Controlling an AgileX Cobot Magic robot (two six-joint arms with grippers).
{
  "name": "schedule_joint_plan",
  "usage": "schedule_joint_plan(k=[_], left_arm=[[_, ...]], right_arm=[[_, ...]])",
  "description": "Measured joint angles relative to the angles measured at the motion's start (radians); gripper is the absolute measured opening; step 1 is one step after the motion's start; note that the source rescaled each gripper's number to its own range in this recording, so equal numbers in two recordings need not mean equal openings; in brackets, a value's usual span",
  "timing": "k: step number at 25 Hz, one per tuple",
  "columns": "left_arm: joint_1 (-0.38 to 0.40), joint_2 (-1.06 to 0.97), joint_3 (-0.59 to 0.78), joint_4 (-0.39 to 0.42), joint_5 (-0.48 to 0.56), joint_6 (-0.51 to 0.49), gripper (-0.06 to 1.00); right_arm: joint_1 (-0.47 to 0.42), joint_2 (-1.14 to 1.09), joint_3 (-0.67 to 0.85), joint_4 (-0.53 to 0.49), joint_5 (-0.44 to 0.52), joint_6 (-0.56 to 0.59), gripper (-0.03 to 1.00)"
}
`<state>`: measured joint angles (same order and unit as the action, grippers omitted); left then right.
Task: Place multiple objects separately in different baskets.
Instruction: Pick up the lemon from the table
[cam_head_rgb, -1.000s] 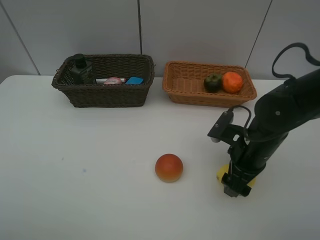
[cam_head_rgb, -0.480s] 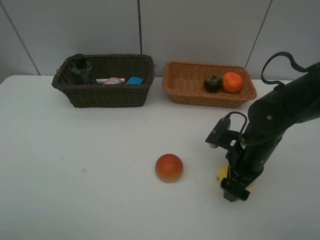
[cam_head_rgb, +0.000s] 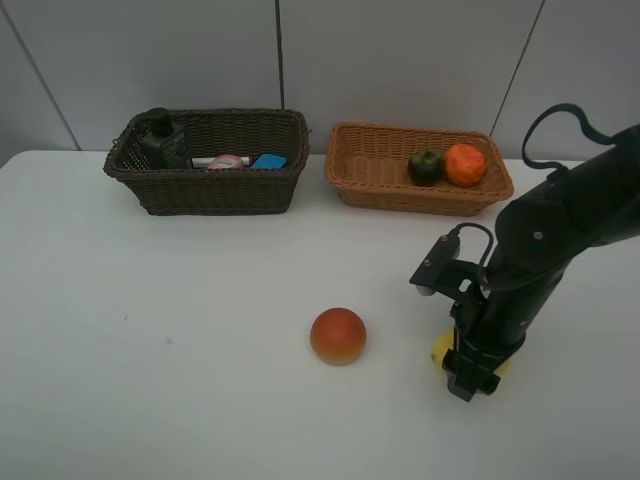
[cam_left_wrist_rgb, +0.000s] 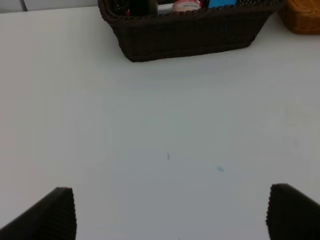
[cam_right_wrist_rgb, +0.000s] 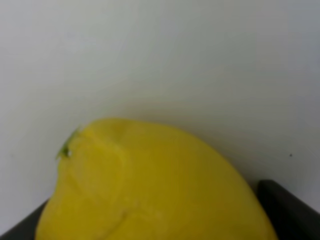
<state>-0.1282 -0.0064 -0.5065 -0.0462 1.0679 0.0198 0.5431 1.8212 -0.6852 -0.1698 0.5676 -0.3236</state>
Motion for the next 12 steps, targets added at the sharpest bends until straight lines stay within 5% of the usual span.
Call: schedule_joint_plan(k=[12], left_arm=[[0.000, 0.000, 0.000, 0.000, 0.000, 0.000, 1.00]], right_arm=[[0.000, -0.089, -0.006, 0.010, 0.068, 0.005, 0.34]])
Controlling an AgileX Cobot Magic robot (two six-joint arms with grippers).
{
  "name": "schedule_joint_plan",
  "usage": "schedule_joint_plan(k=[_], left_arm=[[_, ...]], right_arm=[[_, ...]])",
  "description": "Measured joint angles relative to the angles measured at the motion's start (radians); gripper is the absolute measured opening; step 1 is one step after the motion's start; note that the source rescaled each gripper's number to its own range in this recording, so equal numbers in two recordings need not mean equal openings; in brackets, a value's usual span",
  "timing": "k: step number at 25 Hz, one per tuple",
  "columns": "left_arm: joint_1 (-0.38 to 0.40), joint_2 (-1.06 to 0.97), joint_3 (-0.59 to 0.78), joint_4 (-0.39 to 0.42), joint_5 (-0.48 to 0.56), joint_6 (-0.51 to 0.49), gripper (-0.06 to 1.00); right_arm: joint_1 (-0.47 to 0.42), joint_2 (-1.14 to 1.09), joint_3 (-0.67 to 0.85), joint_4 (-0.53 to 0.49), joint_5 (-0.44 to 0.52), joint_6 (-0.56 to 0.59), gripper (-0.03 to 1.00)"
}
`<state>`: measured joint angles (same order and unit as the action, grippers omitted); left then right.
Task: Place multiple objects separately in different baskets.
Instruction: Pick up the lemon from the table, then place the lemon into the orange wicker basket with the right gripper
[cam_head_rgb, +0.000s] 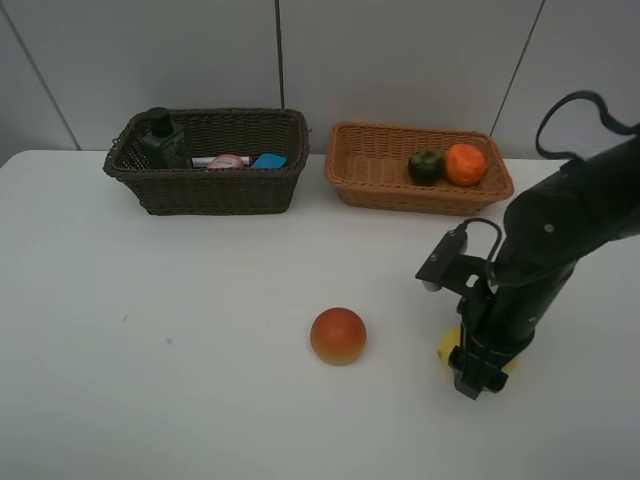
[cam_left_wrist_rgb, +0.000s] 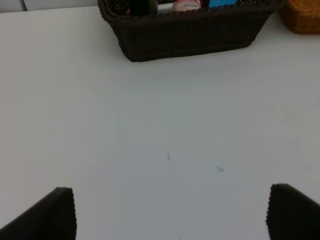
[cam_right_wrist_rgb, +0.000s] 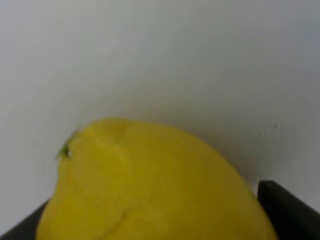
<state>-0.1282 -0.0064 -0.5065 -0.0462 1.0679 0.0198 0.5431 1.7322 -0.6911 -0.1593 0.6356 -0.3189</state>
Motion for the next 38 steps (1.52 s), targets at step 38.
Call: schedule_joint_plan(k=[38], left_arm=[[0.000, 0.000, 0.000, 0.000, 0.000, 0.000, 1.00]], right_arm=[[-0.222, 0.569, -1.233, 0.069, 0.011, 0.125, 0.34]])
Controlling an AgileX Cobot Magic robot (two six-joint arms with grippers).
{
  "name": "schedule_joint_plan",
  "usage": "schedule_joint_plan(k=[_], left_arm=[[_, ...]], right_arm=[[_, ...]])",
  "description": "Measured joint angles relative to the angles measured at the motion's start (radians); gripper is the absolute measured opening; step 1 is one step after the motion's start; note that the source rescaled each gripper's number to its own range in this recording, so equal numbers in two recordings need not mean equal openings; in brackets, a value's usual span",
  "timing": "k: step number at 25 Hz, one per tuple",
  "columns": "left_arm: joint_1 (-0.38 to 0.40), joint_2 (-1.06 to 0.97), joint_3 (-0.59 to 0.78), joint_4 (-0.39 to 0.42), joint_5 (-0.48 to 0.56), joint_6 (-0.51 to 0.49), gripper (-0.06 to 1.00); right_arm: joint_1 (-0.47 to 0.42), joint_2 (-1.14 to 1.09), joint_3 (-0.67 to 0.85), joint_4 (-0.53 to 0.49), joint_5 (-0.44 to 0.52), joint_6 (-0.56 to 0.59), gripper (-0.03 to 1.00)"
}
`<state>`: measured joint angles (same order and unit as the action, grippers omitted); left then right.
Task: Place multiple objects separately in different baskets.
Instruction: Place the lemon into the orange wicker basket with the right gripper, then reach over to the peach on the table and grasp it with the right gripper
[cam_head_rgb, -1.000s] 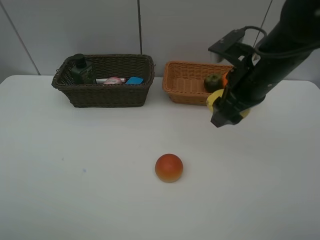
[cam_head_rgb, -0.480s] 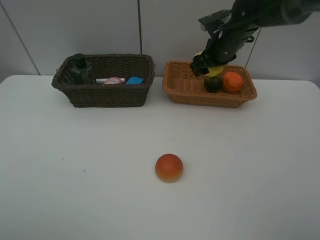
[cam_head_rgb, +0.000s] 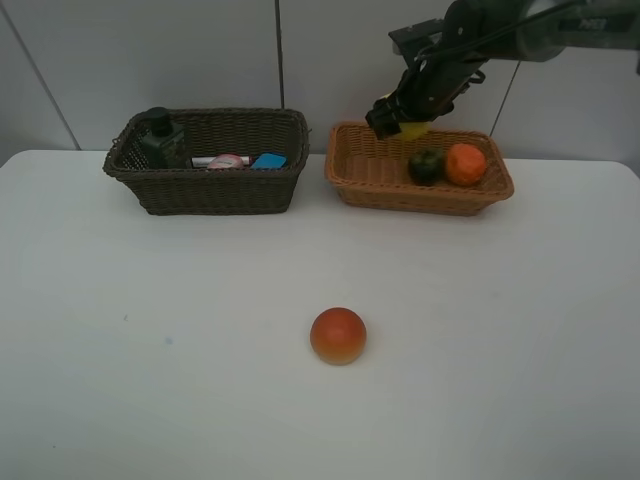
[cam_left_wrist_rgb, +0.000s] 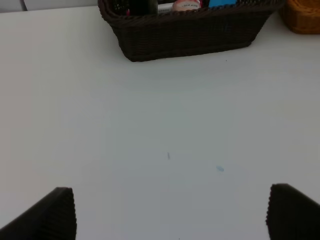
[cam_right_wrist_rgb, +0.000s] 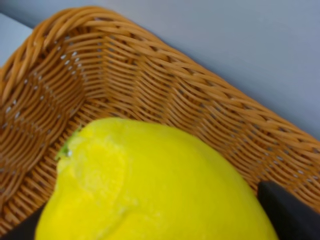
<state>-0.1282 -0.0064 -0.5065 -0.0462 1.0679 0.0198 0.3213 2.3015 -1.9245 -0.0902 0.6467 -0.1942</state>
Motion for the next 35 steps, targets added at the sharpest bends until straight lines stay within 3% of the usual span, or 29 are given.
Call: schedule_joint_plan(k=[2, 5, 6, 9, 12, 21, 29, 35], left_arm=[[0.000, 0.000, 0.000, 0.000, 0.000, 0.000, 1.00], [0.000, 0.000, 0.000, 0.000, 0.000, 0.000, 1.00], [0.000, 0.000, 0.000, 0.000, 0.000, 0.000, 1.00], [0.000, 0.000, 0.000, 0.000, 0.000, 0.000, 1.00], [0.000, 0.000, 0.000, 0.000, 0.000, 0.000, 1.00], [0.000, 0.000, 0.000, 0.000, 0.000, 0.000, 1.00], [0.000, 0.000, 0.000, 0.000, 0.000, 0.000, 1.00], [0.000, 0.000, 0.000, 0.000, 0.000, 0.000, 1.00]], right_arm=[[0.000, 0.000, -0.001, 0.001, -0.005, 0.023, 0.39], [0.000, 0.000, -0.001, -0.009, -0.011, 0.084, 0.72], [0.000, 0.000, -0.001, -0.013, -0.007, 0.098, 0.79], [0.000, 0.000, -0.001, -0.021, 0.038, 0.141, 0.86], [0.000, -0.001, -0.001, -0.021, 0.133, 0.194, 0.88], [0.000, -0.106, -0.002, 0.074, 0.548, 0.333, 0.88], [0.023, -0.203, 0.084, 0.262, 0.568, 0.411, 0.88], [0.201, -0.310, 0.312, 0.169, 0.569, 0.391, 0.88]])
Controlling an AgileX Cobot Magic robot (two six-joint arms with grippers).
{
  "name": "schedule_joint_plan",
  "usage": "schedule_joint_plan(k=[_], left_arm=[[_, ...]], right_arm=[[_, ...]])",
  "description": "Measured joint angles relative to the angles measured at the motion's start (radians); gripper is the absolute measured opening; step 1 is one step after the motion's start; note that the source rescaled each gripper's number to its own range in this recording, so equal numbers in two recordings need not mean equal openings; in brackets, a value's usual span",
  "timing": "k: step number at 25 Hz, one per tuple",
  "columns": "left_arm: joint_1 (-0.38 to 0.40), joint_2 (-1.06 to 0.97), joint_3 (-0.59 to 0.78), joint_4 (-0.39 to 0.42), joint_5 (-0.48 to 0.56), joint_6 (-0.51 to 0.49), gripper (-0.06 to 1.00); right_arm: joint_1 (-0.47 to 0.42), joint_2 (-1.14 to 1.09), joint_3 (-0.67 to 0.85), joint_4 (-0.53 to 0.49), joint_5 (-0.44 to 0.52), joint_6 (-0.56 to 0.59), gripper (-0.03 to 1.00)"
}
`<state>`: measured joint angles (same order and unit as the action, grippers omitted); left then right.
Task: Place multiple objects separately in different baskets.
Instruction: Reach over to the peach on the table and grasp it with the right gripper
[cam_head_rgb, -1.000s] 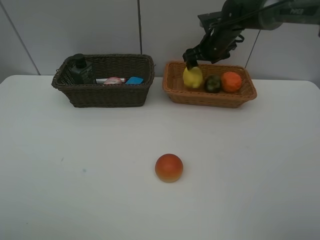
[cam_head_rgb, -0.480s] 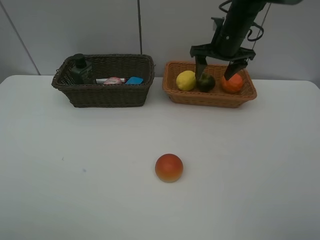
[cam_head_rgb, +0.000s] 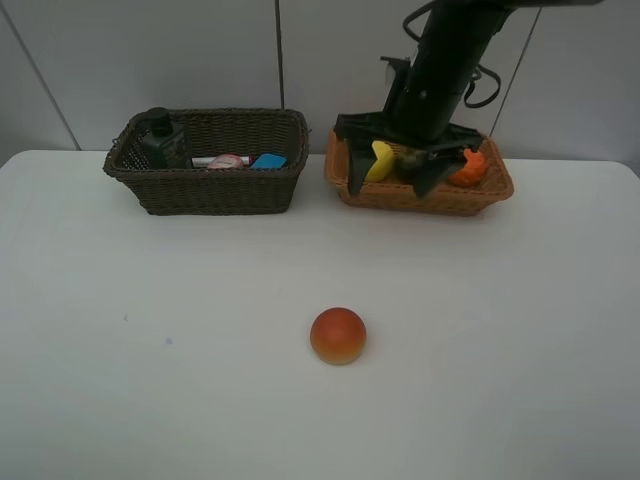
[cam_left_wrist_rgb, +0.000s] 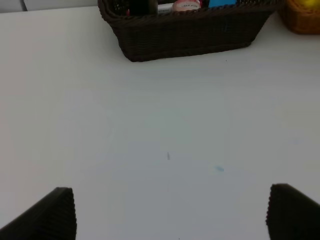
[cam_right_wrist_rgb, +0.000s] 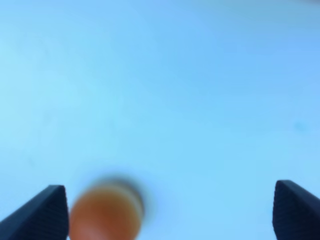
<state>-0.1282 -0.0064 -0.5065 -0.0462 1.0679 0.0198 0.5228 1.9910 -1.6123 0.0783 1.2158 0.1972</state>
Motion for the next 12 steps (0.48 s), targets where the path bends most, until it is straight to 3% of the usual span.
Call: schedule_joint_plan(k=[7, 12], left_arm=[[0.000, 0.000, 0.000, 0.000, 0.000, 0.000, 1.00], [0.000, 0.000, 0.000, 0.000, 0.000, 0.000, 1.00]], right_arm=[[0.249, -0.025, 0.212, -0.042, -0.005, -0.006, 0.88], [0.313, -0.026, 0.277, -0.031, -0.113, -0.007, 0.88]])
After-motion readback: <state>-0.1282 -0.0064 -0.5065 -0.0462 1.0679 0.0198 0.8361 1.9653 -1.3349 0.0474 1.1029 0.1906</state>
